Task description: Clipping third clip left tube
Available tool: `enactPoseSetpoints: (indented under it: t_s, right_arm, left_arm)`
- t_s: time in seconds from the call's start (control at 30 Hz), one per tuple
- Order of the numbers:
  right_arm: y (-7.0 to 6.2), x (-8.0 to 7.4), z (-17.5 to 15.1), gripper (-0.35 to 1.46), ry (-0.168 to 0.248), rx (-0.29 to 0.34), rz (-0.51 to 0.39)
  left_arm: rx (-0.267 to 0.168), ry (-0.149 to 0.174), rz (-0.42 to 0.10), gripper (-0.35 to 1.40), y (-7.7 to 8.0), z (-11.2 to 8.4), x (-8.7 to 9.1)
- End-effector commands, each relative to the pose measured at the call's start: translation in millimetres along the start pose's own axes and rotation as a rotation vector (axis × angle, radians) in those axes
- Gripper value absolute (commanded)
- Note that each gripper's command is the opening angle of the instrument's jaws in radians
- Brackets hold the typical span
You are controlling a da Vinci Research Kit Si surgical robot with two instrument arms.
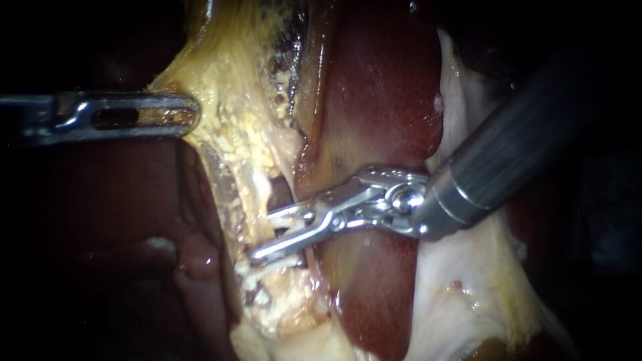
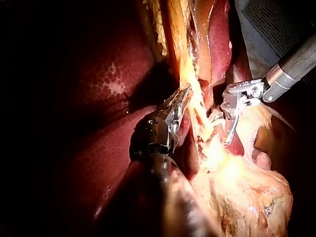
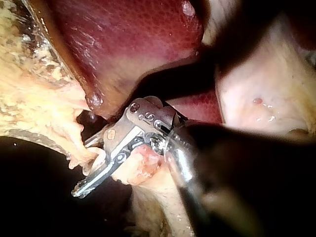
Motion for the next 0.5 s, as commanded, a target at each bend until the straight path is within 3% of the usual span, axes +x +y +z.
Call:
enactPoseSetpoints:
  t_s: [0.03, 0.27, 0.5]
  right_arm:
    - [-0.3, 0.4, 0.1, 0.45, 0.012, 0.007, -0.001]
    - [-1.1, 2.0, 0.2, 0.44, 0.081, -0.021, 0.006]
    - [-0.3, 2.4, 0.8, 0.41, 0.092, -0.028, 0.017]
  left_arm:
    - [0.0, 0.0, 0.0, -0.35, 0.0, 0.0, 0.0]
    - [0.0, 0.0, 0.0, -0.35, -0.1, 0.0, 0.0]
    - [-0.001, -0.001, -0.001, -0.35, -0.1, 0.2, 0.0]
